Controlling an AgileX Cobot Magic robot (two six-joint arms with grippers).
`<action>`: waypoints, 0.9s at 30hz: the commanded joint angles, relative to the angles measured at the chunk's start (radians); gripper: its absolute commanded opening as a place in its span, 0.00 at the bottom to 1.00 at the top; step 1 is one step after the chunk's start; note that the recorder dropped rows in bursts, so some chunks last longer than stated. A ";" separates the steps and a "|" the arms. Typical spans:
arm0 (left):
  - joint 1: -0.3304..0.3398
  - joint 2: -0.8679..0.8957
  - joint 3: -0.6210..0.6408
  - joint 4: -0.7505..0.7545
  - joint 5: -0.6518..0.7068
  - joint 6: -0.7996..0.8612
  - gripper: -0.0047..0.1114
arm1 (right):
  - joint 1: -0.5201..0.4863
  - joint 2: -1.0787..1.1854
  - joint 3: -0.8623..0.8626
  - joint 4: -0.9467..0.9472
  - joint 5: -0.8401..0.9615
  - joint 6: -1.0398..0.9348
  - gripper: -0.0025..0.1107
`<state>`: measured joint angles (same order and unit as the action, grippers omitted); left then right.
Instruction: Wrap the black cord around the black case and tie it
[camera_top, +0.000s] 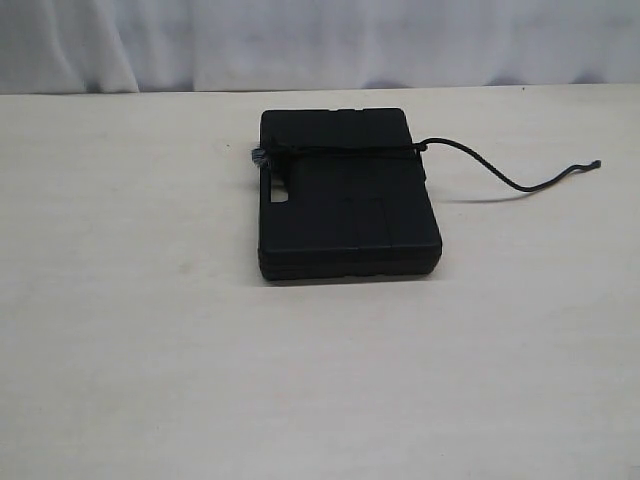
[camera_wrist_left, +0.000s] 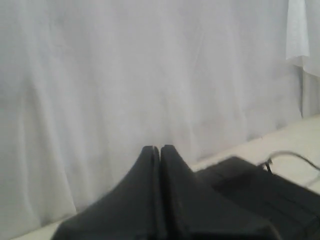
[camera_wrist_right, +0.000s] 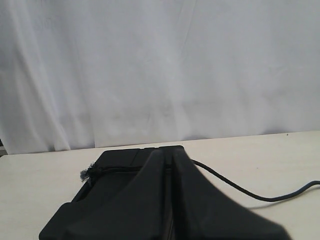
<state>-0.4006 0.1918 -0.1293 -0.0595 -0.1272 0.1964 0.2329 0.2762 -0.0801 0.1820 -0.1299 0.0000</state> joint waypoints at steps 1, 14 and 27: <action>0.042 -0.048 0.021 -0.009 -0.295 -0.165 0.04 | 0.001 -0.005 0.006 -0.002 -0.001 0.000 0.06; 0.181 -0.103 0.129 0.013 0.095 -0.122 0.04 | 0.001 -0.005 0.006 -0.002 -0.001 0.000 0.06; 0.326 -0.192 0.129 0.021 0.458 -0.118 0.04 | 0.001 -0.005 0.006 -0.002 -0.001 0.000 0.06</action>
<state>-0.0794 0.0080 -0.0013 -0.0430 0.3101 0.0745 0.2329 0.2762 -0.0801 0.1820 -0.1299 0.0000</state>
